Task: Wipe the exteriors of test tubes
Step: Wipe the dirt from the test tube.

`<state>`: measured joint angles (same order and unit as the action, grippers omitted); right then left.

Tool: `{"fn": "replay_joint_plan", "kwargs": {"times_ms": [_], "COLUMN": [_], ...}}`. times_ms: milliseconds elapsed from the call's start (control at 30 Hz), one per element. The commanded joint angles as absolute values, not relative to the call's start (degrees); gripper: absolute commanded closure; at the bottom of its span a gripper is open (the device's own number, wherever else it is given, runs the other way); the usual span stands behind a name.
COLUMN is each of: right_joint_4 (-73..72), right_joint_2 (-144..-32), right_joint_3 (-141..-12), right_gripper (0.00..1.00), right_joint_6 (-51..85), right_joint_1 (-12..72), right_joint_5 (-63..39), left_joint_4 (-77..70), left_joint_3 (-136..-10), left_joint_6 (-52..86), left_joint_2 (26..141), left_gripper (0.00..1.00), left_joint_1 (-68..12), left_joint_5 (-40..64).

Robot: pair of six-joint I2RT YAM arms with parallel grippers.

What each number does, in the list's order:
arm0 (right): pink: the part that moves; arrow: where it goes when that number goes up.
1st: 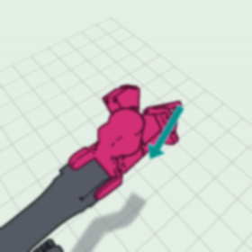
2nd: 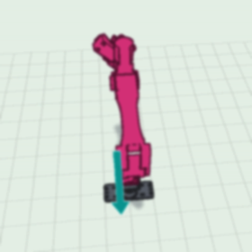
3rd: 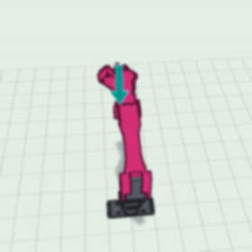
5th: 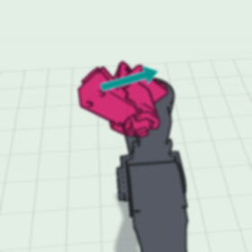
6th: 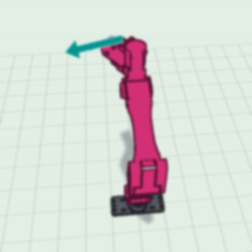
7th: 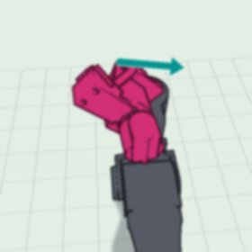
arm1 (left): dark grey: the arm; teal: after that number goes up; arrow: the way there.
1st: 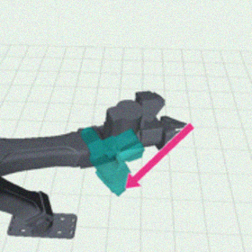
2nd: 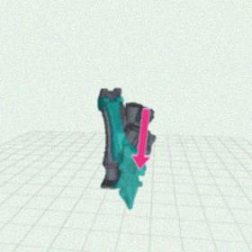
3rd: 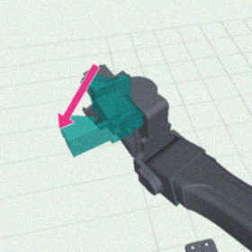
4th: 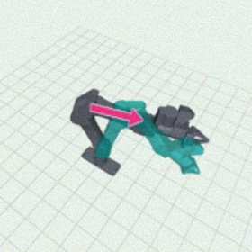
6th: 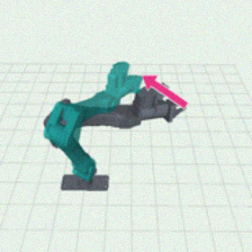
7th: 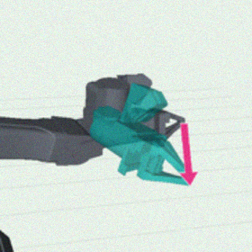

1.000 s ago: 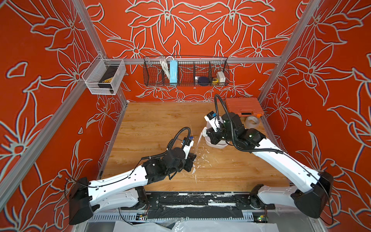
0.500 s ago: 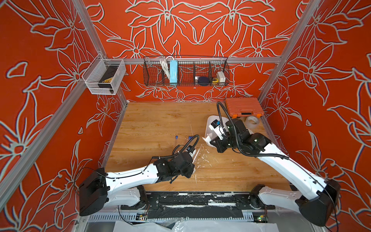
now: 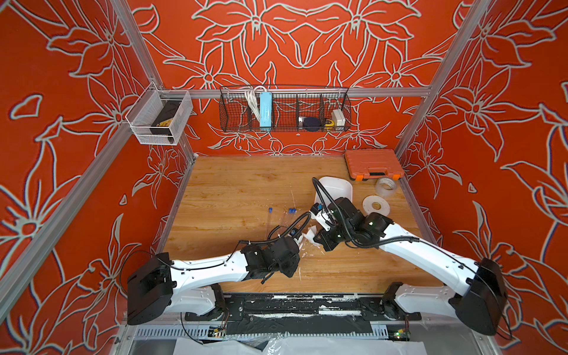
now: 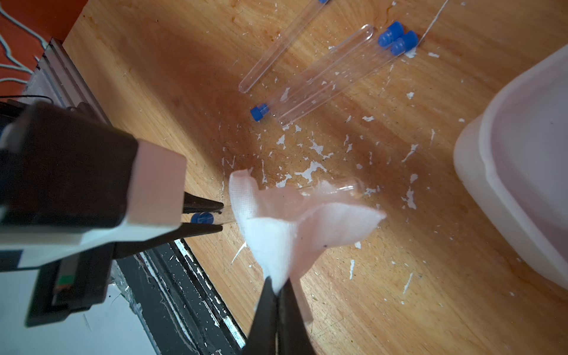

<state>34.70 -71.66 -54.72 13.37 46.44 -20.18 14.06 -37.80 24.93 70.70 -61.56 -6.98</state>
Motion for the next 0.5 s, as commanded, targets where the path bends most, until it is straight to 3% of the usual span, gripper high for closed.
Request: {"fn": "replay_joint_plan", "kwargs": {"times_ms": [0,467], "right_joint_4": [32.8,26.3], "right_joint_2": [-73.1,-76.1], "right_joint_3": [-55.0,-52.4], "right_gripper": [1.0,1.0], "right_joint_6": [15.2,21.7], "right_joint_1": [47.8,54.8], "right_joint_5": [-20.2,-19.8], "left_joint_4": [13.7,11.1], "left_joint_3": [-39.2,-39.2], "left_joint_6": [25.5,27.1], "left_joint_2": [70.0,68.9], "left_gripper": [0.93,0.93], "left_joint_1": [-62.0,-61.9], "left_joint_5": [-7.3,-9.6]}}
